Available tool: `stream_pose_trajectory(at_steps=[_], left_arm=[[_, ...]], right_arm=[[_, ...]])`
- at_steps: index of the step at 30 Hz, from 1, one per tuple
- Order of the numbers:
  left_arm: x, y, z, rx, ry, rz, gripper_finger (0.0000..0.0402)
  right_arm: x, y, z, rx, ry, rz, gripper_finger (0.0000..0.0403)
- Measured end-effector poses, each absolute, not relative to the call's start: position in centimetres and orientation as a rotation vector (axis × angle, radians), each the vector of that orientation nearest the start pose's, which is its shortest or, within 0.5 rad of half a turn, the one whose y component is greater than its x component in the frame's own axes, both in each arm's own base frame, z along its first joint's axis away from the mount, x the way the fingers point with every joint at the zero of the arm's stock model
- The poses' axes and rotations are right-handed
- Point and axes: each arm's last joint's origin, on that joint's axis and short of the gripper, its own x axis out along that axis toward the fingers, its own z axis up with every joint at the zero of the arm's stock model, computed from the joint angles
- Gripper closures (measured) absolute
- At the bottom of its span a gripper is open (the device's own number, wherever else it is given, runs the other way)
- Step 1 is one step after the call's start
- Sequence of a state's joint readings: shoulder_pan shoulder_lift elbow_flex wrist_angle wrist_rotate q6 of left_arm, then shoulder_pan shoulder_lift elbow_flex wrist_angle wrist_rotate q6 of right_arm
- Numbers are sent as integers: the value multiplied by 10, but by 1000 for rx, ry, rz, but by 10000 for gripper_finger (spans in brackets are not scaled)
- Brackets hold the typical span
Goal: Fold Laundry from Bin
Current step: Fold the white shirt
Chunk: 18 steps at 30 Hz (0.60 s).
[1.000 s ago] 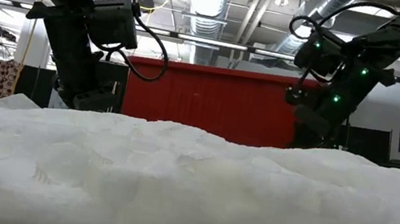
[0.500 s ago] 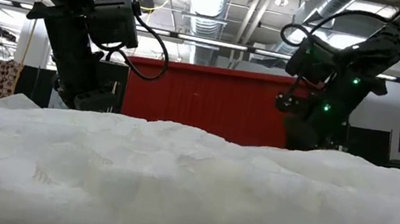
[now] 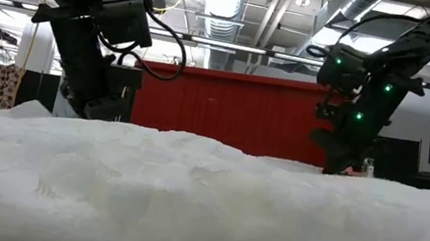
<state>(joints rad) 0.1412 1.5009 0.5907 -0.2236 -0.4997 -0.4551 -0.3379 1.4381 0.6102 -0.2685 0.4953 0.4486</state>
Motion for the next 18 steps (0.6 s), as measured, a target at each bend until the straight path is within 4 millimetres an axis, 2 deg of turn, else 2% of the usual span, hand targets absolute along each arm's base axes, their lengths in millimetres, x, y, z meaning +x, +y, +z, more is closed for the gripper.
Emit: stream_pose_trajectory(at_steps=[10,18], left_arm=[[240,50,129,-123,910,828,402],[230,51,126,-24,1020,865,402]], right_arm=[[207,-113,146,371,899,-1098,299],[215,-117,172,322,778,-1055,245]])
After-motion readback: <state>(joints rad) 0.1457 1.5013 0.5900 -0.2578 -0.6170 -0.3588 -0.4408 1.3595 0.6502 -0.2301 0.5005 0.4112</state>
